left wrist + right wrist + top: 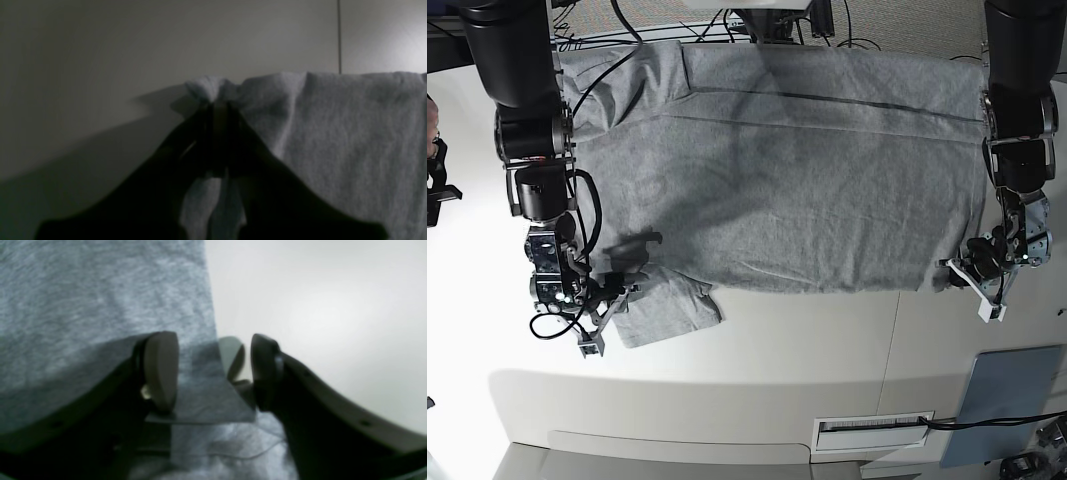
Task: Fold the T-shirt properly
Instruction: 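Lift and fold the held edge over toward the first fold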
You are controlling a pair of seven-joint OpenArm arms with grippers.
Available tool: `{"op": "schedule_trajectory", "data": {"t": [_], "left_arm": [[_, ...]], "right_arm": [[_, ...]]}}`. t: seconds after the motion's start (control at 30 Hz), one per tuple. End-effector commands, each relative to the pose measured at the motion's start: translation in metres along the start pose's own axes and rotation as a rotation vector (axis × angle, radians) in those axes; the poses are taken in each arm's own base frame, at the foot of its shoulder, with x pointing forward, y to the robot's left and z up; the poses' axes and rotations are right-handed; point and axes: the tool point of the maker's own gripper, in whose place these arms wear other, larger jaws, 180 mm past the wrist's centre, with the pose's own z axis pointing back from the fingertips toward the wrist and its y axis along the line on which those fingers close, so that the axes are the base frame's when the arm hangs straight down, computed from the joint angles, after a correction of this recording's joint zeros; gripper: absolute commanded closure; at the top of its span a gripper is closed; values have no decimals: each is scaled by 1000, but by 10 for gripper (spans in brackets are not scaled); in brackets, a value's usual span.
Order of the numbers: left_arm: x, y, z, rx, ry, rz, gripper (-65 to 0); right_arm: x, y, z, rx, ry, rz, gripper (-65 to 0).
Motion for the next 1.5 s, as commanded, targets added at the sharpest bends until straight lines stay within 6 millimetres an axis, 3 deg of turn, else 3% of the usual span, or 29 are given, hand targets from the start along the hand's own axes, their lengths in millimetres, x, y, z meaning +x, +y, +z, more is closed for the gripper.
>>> {"op": "schedule_trajectory", "data": {"t": [0.0,0.17,0.27,0.33,0.5,0.8,0.97,1.17,1.27,1.47], "left_arm": [[2,6,3,19,27,-19,0],[2,6,3,19,27,-19,0],[2,6,3,19,26,-19,0],[2,6,3,19,26,-19,0],[4,6,3,19,13,-19,0],[38,-1,12,-3,-107,-24,0],[36,-1,25,2,-139,-55,0],[12,-9,47,-64,-212,-7,0],[-2,-16,61,-113,-235,-32,0],[-26,-6,84,-86,-259,-17,0]], "right_arm": [[-3,-4,2,-9,39,14,-274],[-11,-2,0,-6,51,14,-141],[-6,-3,0,-12,18,23,-37],[4,-6,0,-35,-37,53,0],[26,-20,6,-120,-131,101,0],[61,-16,39,-186,-241,187,0],[52,-21,60,-238,-292,208,0],[30,-31,93,-294,-316,284,0],[17,-28,108,-309,-324,318,0],[-13,-14,131,-352,-325,369,0]]}}
